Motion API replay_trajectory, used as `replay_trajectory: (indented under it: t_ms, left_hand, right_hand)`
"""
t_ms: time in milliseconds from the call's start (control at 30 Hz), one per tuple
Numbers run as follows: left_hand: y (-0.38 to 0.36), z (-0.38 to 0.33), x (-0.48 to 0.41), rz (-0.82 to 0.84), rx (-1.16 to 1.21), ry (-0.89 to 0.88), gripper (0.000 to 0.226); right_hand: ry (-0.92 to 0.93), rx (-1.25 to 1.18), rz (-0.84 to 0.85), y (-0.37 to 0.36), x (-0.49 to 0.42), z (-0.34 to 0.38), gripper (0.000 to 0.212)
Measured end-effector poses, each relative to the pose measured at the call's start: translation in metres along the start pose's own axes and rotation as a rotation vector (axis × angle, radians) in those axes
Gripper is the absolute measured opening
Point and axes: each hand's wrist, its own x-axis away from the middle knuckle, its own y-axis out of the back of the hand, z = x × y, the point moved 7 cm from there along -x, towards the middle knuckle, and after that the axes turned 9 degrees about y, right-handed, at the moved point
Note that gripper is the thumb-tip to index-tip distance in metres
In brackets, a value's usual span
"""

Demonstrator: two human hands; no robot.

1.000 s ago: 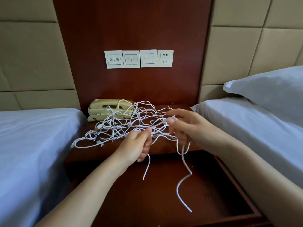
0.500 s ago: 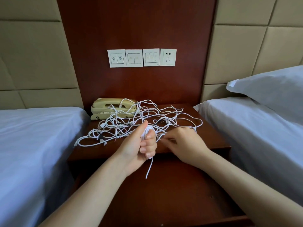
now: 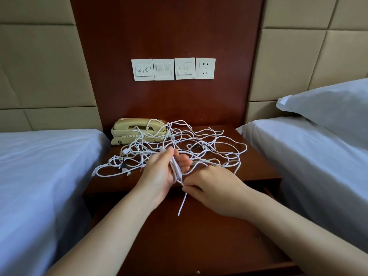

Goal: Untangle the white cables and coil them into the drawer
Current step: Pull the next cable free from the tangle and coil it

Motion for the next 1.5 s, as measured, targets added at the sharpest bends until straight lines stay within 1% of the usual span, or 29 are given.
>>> replay_trajectory:
  t_ms: [100, 167, 200, 300, 367, 400, 533, 600, 633, 700, 767, 833, 933, 1000, 1067, 1133, 1200, 1267, 1333, 1400, 1467, 1500]
  left_hand:
    - [-0.005, 0.004, 0.004, 0.019, -0.241, -0.029, 0.028]
    - [-0.01, 0.009, 0.007, 0.041, -0.386, -0.025, 0.03]
    - [-0.013, 0.012, 0.009, 0.069, -0.427, -0.006, 0.032]
    - [-0.023, 0.024, 0.014, 0.213, -0.479, 0.122, 0.051]
    - [-0.025, 0.029, 0.016, 0.279, -0.507, 0.219, 0.063]
    - [-0.025, 0.031, 0.017, 0.299, -0.514, 0.247, 0.063]
    - [-0.027, 0.031, 0.018, 0.36, -0.457, 0.326, 0.045]
    - [-0.026, 0.032, 0.02, 0.409, -0.418, 0.39, 0.045]
    - [-0.027, 0.033, 0.022, 0.443, -0.404, 0.428, 0.042]
    - [-0.029, 0.033, 0.028, 0.524, -0.357, 0.492, 0.028]
    - [-0.029, 0.029, 0.029, 0.558, -0.326, 0.462, 0.024]
    - [-0.026, 0.023, 0.023, 0.485, -0.293, 0.365, 0.025]
    - [-0.021, 0.021, 0.014, 0.26, -0.292, 0.257, 0.03]
    - [-0.017, 0.022, 0.012, 0.113, -0.381, 0.203, 0.035]
    - [-0.014, 0.023, 0.012, 0.02, -0.447, 0.163, 0.04]
    - [-0.011, 0.022, 0.014, -0.03, -0.454, 0.145, 0.042]
    - [-0.01, 0.02, 0.015, -0.063, -0.447, 0.123, 0.042]
    - [-0.01, 0.018, 0.016, -0.106, -0.454, 0.072, 0.043]
    - [-0.009, 0.012, 0.017, -0.181, -0.551, -0.044, 0.043]
    - [-0.007, 0.005, 0.018, -0.257, -0.654, -0.199, 0.039]
    - [-0.008, 0.005, 0.019, -0.253, -0.686, -0.301, 0.039]
    - [-0.008, 0.006, 0.02, -0.252, -0.707, -0.332, 0.045]
  right_hand:
    - [0.055, 0.014, -0.071, 0.007, -0.002, 0.001, 0.021]
    - [0.063, -0.065, -0.122, 0.014, -0.003, -0.004, 0.015]
    - [0.042, -0.102, -0.15, 0.018, -0.002, -0.009, 0.016]
    - [-0.054, -0.237, -0.181, 0.024, 0.001, -0.026, 0.026]
    - [-0.096, -0.382, -0.189, 0.021, 0.002, -0.033, 0.025]
    - [-0.105, -0.428, -0.196, 0.02, 0.003, -0.034, 0.026]
    - [-0.076, -0.436, -0.177, 0.016, 0.001, -0.036, 0.023]
    - [-0.061, -0.43, -0.129, 0.014, 0.001, -0.039, 0.023]
    - [-0.055, -0.439, -0.1, 0.014, 0.002, -0.039, 0.024]
    - [-0.035, -0.46, -0.068, 0.013, 0.004, -0.037, 0.025]
    - [-0.018, -0.45, -0.108, 0.017, 0.006, -0.038, 0.029]
    - [-0.022, -0.422, -0.204, 0.022, 0.007, -0.043, 0.035]
    - [-0.069, -0.33, -0.298, 0.022, 0.007, -0.046, 0.04]
    - [-0.111, -0.292, -0.323, 0.015, 0.008, -0.043, 0.044]
    - [-0.146, -0.314, -0.334, 0.008, 0.007, -0.041, 0.046]
    - [-0.163, -0.299, -0.341, 0.002, 0.006, -0.038, 0.048]
    - [-0.17, -0.225, -0.347, 0.001, 0.006, -0.036, 0.055]
    - [-0.173, -0.153, -0.386, 0.003, 0.007, -0.035, 0.054]
    - [-0.188, -0.127, -0.433, 0.008, 0.007, -0.035, 0.059]
    - [-0.205, -0.137, -0.477, 0.011, 0.007, -0.036, 0.065]
    - [-0.224, -0.16, -0.522, 0.012, 0.007, -0.038, 0.065]
    - [-0.24, -0.172, -0.548, 0.013, 0.008, -0.039, 0.06]
